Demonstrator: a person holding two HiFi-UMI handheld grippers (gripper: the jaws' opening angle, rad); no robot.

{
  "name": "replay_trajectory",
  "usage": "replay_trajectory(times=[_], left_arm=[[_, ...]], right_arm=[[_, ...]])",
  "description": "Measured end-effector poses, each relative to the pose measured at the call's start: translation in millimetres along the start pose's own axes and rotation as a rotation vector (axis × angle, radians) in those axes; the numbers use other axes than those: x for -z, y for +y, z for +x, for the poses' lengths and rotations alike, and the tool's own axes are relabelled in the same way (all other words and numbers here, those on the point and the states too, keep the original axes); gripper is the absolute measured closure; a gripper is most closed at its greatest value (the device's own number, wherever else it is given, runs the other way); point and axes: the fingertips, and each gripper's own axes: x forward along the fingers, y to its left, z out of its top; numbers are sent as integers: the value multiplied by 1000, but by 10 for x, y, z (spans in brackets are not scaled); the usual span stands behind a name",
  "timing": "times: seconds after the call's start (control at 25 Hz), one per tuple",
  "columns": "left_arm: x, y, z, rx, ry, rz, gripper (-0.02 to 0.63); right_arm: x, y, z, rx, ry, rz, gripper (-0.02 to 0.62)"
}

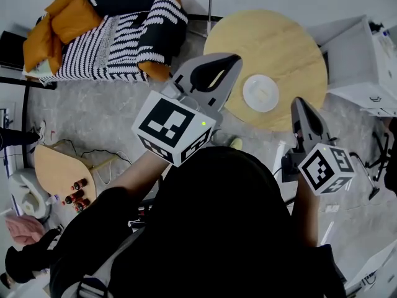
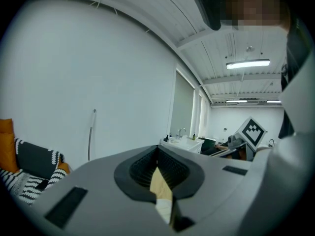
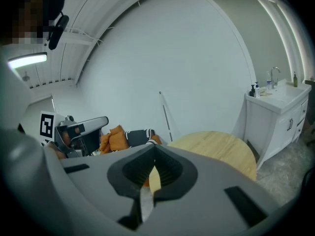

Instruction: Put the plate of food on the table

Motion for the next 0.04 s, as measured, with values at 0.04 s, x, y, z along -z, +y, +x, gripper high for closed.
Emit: replay_trajectory(times=[0.04], left_arm=[[-1, -3, -6, 0, 0, -1, 601]], right_arm=[[-1, 6, -3, 0, 1, -1, 588]])
